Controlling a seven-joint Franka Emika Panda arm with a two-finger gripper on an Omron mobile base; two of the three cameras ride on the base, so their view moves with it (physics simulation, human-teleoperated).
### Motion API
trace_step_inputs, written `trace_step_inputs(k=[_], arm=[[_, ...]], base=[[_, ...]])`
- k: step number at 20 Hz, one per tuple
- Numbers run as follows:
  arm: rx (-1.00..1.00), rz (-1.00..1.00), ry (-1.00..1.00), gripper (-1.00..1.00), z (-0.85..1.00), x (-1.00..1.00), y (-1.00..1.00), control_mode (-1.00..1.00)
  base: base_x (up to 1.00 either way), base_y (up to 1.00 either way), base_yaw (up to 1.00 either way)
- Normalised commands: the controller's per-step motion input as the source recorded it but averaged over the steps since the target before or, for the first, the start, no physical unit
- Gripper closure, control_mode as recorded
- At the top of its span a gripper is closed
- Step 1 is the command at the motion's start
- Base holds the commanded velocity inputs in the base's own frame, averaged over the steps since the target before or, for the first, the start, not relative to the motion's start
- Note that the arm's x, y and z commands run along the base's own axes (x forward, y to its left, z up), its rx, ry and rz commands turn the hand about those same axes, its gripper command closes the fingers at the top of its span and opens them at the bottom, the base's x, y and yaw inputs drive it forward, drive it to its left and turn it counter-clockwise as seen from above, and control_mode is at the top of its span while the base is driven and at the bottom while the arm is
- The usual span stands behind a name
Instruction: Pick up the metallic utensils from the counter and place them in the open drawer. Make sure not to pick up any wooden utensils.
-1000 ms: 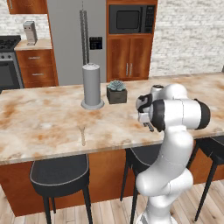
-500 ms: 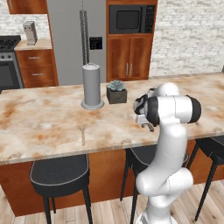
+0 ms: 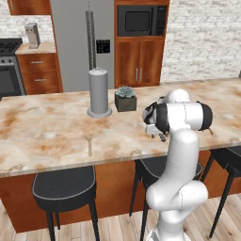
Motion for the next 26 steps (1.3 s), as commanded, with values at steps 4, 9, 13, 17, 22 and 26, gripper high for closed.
trace_step_inputs(k=[4,9,13,17,22,26], arm=[[0.00,0.00,0.00,1.00,-0.15,0.09,0.00,-1.00],[0.00,0.00,0.00,1.00,-0.09,0.03,-0.07,-1.00],[0.01,0.00,0.00,1.00,-0.05,0.00,-0.12,-1.00],[0.00,0.00,0.01,1.00,-0.02,0.00,-0.02,-1.00],[0.05,0.01,0.01,1.00,0.08,-0.01,0.00,-1.00],[0.12,0.05,0.00,1.00,0.74,-0.07,0.20,-1.00]], base=[[0.00,0.00,0.00],[0.00,0.00,0.00],[0.00,0.00,0.00],[0.00,0.00,0.00],[0.00,0.00,0.00],[0.00,0.00,0.00]])
